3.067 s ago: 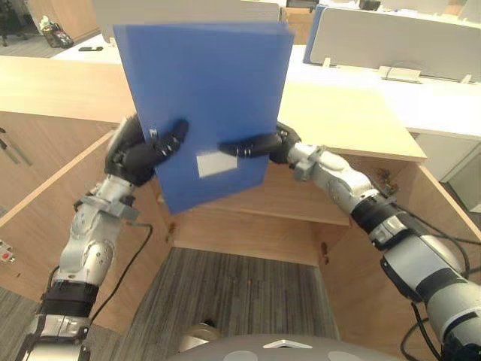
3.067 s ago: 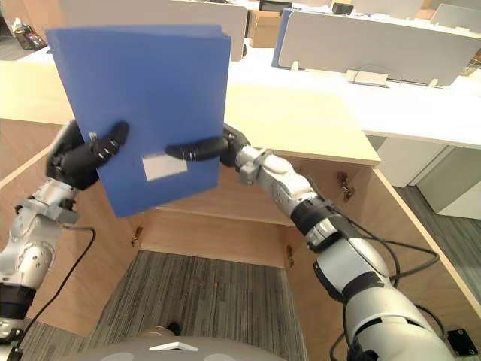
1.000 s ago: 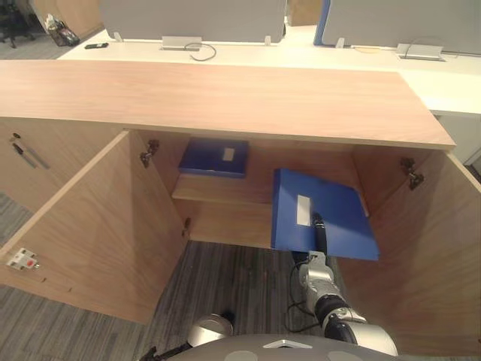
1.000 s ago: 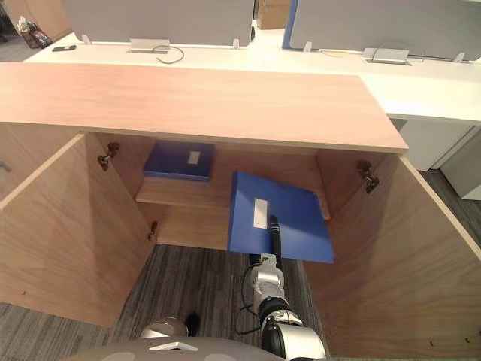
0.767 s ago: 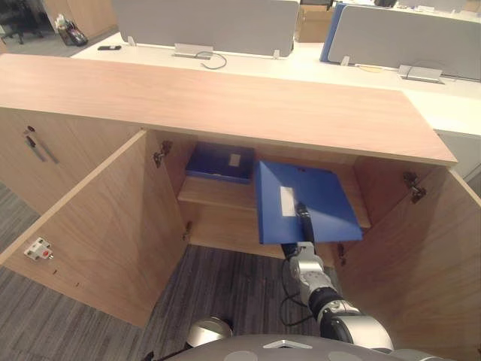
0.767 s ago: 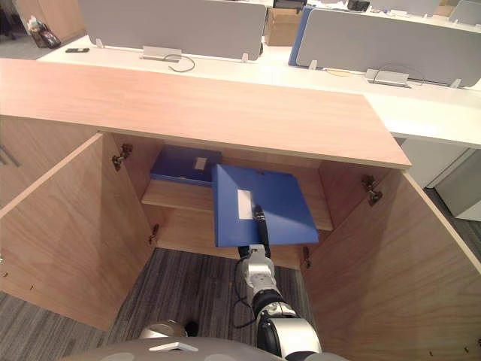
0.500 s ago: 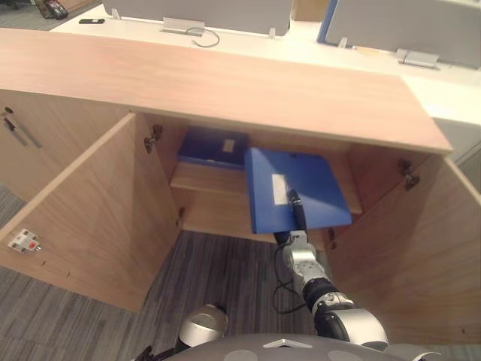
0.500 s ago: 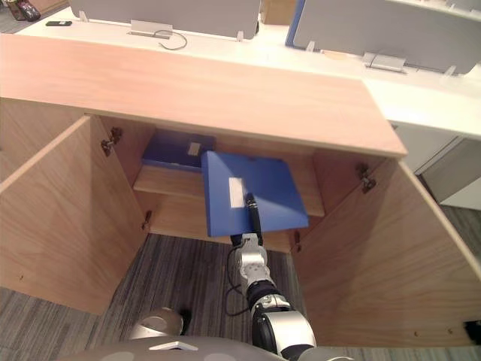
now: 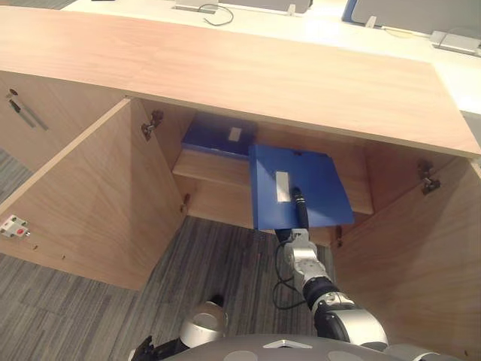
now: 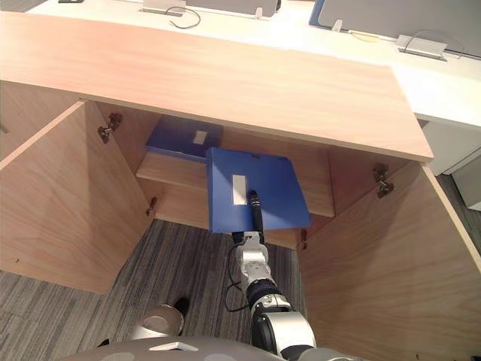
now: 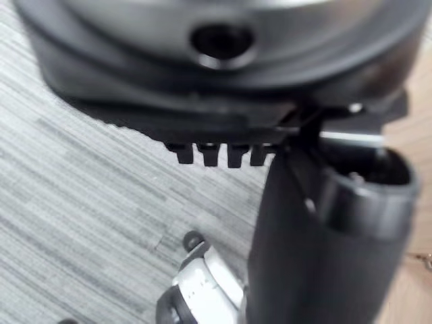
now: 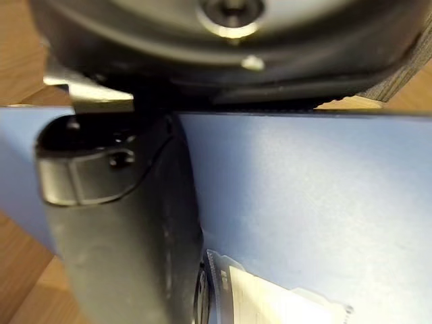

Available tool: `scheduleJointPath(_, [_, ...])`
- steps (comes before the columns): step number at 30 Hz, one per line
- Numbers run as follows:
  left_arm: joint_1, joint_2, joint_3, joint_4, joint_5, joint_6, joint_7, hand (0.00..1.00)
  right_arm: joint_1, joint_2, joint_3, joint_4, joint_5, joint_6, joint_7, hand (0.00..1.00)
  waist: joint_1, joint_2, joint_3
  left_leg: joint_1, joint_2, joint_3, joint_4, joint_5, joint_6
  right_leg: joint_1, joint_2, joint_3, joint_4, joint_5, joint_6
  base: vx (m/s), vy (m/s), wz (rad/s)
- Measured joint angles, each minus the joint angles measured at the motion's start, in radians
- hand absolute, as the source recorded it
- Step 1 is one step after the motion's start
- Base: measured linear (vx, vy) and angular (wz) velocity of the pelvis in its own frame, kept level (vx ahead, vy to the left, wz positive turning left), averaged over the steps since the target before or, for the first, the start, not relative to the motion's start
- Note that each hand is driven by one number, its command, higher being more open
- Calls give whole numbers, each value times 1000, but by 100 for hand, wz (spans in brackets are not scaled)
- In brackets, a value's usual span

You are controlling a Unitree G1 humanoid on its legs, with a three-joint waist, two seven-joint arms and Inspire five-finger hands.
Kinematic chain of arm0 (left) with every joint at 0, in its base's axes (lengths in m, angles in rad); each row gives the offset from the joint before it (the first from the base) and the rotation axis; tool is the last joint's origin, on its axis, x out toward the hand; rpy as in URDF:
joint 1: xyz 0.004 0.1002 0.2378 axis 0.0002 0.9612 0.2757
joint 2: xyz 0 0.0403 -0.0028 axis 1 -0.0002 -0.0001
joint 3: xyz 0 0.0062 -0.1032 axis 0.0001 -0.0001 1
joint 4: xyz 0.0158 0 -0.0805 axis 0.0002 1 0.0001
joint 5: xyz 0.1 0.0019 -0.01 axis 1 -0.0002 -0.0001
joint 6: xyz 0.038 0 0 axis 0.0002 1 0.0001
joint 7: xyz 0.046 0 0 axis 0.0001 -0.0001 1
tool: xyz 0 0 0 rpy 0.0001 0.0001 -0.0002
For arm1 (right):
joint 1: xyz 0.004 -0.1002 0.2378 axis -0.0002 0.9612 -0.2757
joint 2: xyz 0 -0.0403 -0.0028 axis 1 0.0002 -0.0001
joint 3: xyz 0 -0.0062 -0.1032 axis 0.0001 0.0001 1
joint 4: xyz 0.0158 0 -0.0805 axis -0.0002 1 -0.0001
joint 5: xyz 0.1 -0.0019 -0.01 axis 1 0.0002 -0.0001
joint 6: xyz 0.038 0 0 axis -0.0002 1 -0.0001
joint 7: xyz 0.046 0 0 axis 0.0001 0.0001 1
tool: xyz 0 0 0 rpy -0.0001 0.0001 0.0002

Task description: Walk over to the cabinet, pick up the folder, carry it to the office cabinet, place the folder inside the office cabinet, then close the office cabinet door

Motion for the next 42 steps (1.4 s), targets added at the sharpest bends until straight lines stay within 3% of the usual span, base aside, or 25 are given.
scheduleJointPath(7, [14,33,-60,3,4,-1,5,100,20,-14,0,16,-3,-1,-3,0,-10,-10,-11,21,12,14,-101,60,18,-33,9,40,-22,75,2,-31,39,-9])
scheduleJointPath(11, [14,38,-67,3,4,-3,5,100,18,-14,-1,0,-4,-1,-8,0,-8,-10,-11,18,12,6,-165,101,18,-54,7,43,-37,81,3,-100,18,3])
scheduleJointPath(17, [20,20,-54,-70,2,-7,6,100,-65,5,-25,-190,-3,-43,-37,0,8,4,7,-124,17,-11,-83,102,-1,-137,28,25,-50,59,-21,-153,-32,8])
scheduleJointPath(20, [17,2,-54,-120,-21,-23,15,100,-177,4,-82,-279,-26,-93,-61,0,24,23,48,-200,43,-25,-38,98,-10,-197,54,0,-16,45,-35,-192,-71,10])
scheduleJointPath(22, [12,6,-54,-131,-38,-24,23,100,-218,-2,-103,-296,-41,-116,-73,0,26,8,70,-244,61,-30,-29,103,-18,-239,61,-19,5,27,-38,-191,-112,25])
scheduleJointPath(25, [-18,6,-56,-142,-46,-22,25,100,-268,-16,-198,-360,-30,-154,-111,0,48,5,136,-304,66,-35,32,97,-32,-279,62,-39,61,5,-39,-72,-69,19])
scheduleJointPath(28, [-29,6,-61,-156,-50,-24,30,100,-337,-25,-252,-372,-30,-186,-141,0,47,6,171,-334,67,-40,31,110,-42,-321,50,-43,93,5,-37,-21,-33,4])
scheduleJointPath(35, [-61,7,-73,-187,-80,-45,32,100,-455,-40,-275,-443,-34,-199,-181,0,45,22,254,-383,67,-39,70,107,-58,-376,42,-30,153,-17,-43,5,-36,-3])
scheduleJointPath(42, [-91,6,-83,-204,-85,-49,30,100,-552,-54,-272,-440,-71,-195,-221,0,42,32,310,-447,67,-38,183,50,-72,-422,43,-18,217,-51,-53,-19,-34,-6])
